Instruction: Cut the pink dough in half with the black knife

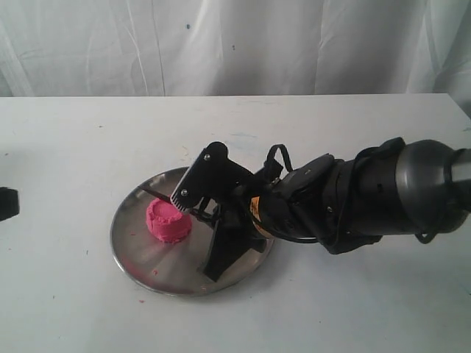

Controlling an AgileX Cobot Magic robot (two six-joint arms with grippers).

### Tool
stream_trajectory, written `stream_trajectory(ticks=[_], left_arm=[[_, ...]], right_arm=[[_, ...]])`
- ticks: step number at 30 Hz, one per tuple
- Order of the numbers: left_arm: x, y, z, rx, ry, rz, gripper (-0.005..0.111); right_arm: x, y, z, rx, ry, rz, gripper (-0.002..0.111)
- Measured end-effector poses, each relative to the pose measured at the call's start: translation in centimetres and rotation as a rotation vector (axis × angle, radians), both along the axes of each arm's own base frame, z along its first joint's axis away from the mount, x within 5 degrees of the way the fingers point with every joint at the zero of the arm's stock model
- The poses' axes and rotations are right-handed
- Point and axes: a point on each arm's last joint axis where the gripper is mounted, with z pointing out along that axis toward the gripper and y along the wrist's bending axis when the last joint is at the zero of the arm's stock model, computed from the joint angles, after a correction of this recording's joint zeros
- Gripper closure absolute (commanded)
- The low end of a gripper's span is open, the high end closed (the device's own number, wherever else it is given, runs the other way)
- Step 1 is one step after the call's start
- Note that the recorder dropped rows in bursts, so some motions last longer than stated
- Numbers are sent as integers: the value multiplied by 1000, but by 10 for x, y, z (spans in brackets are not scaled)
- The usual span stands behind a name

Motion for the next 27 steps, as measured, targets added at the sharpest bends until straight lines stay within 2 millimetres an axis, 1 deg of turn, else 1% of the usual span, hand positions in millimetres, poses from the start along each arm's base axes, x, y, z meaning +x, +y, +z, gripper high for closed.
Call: stream_trajectory(ticks=[4, 7, 9, 12, 14, 16, 21, 24, 27], left_arm=[[43, -4, -1, 59, 53, -29, 107], [70, -5, -6, 78, 97, -23, 106], [85, -6, -11, 95, 119, -22, 101], [105, -5, -22, 112, 153, -1, 87], [114, -5, -29, 120, 165, 19, 78], [121, -4, -37, 131, 183, 31, 74], [132, -7, -51, 106, 231, 29, 73], [136, -9, -56, 90, 238, 15, 73], [140, -11, -59, 65, 237, 4, 73]], right_arm=[[-1, 1, 0, 5, 7, 9, 108], [-1, 1, 0, 6, 6, 9, 108], [0, 2, 2, 10, 2, 9, 108], [3, 3, 5, 16, -10, 5, 108], [3, 4, 6, 20, -9, 9, 108], [3, 4, 6, 20, -9, 9, 108], [4, 5, 0, 7, 2, 10, 108], [4, 6, -7, -5, 15, 10, 108], [6, 7, -9, -7, 17, 10, 108]])
